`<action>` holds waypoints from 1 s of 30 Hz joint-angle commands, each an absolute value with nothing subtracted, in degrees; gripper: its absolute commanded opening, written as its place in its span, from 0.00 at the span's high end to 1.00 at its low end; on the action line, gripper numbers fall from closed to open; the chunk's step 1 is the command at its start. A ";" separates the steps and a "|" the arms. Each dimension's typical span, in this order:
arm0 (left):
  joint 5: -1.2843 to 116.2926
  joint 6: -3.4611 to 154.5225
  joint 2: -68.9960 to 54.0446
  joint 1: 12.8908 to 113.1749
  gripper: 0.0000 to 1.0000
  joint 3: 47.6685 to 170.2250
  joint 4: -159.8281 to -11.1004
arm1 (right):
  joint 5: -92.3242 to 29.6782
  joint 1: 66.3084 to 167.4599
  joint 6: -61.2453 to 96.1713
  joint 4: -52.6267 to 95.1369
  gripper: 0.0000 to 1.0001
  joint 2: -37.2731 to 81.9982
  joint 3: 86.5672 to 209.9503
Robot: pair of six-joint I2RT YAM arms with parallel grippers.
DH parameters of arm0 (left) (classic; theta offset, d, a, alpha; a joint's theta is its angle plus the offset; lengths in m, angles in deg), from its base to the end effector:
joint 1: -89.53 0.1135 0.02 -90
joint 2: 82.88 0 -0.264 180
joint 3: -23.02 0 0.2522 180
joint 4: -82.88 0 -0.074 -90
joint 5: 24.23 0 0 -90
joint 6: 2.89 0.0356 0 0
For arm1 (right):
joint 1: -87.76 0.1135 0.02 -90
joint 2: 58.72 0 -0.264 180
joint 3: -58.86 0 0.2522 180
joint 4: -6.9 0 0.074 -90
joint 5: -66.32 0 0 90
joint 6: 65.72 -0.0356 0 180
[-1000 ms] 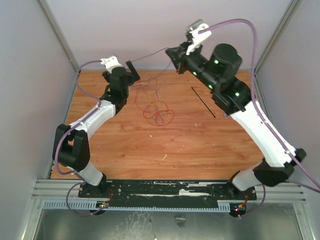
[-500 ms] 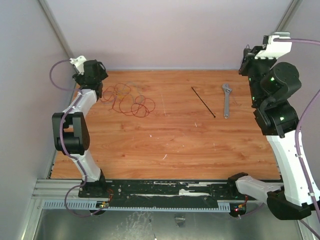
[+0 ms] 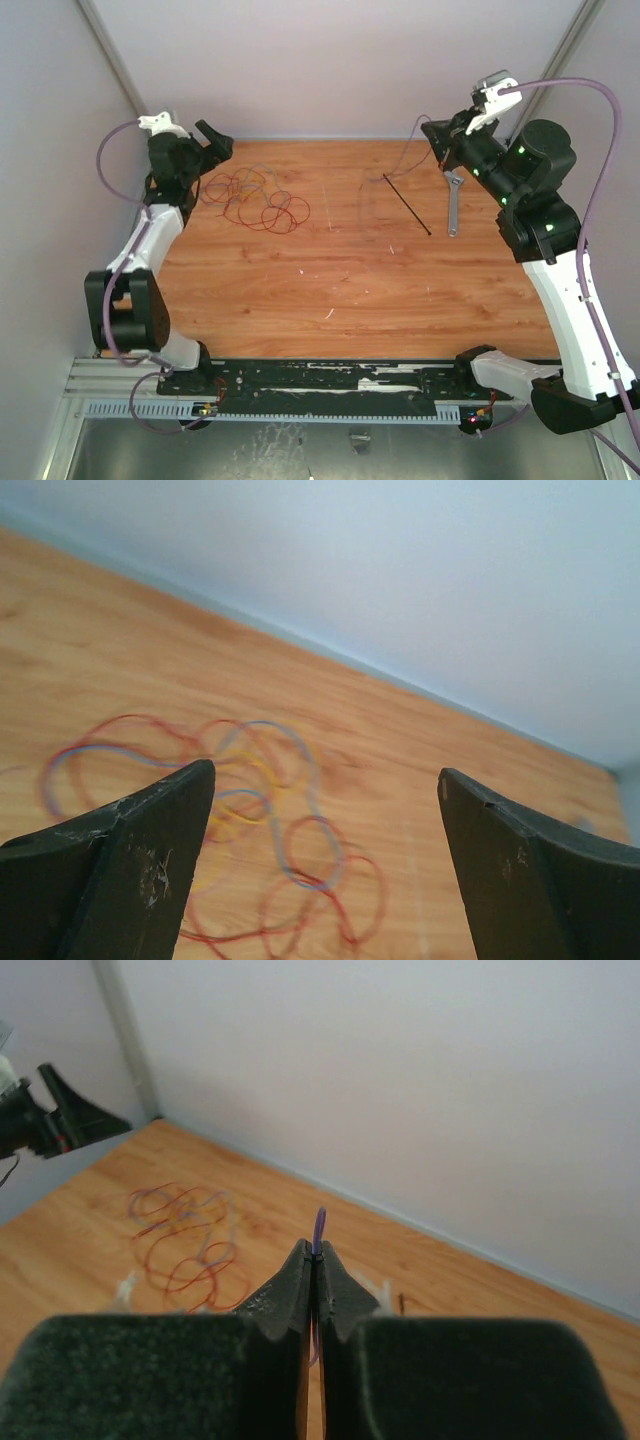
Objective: Zip-tie the wires
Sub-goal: Straighten the cable at the center of the board.
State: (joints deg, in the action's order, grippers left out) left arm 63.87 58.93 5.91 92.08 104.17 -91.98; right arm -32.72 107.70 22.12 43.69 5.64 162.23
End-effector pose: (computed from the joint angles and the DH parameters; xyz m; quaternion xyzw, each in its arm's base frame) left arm 0.3709 0.0153 0.3197 -0.1970 0.7561 -0.1510 0.6055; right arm 0.1963 0.0772 0.5145 -0.1629 0.6740 0.1913 0.6946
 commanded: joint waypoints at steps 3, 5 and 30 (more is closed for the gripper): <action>39.46 54.68 -9.10 90.01 0.02 95.47 -109.48 | -46.03 107.44 20.96 46.26 1.00 5.78 161.25; 36.16 54.60 -12.31 87.59 0.02 95.01 -110.76 | -49.79 107.38 20.66 46.28 1.00 6.23 160.41; 48.18 67.09 -12.99 54.02 0.02 91.89 -115.38 | -61.86 116.98 9.50 36.09 1.00 9.05 150.58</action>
State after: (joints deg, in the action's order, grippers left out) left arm 45.60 63.21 -13.17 55.45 92.59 -116.00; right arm -63.76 115.61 11.74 39.14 9.95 150.93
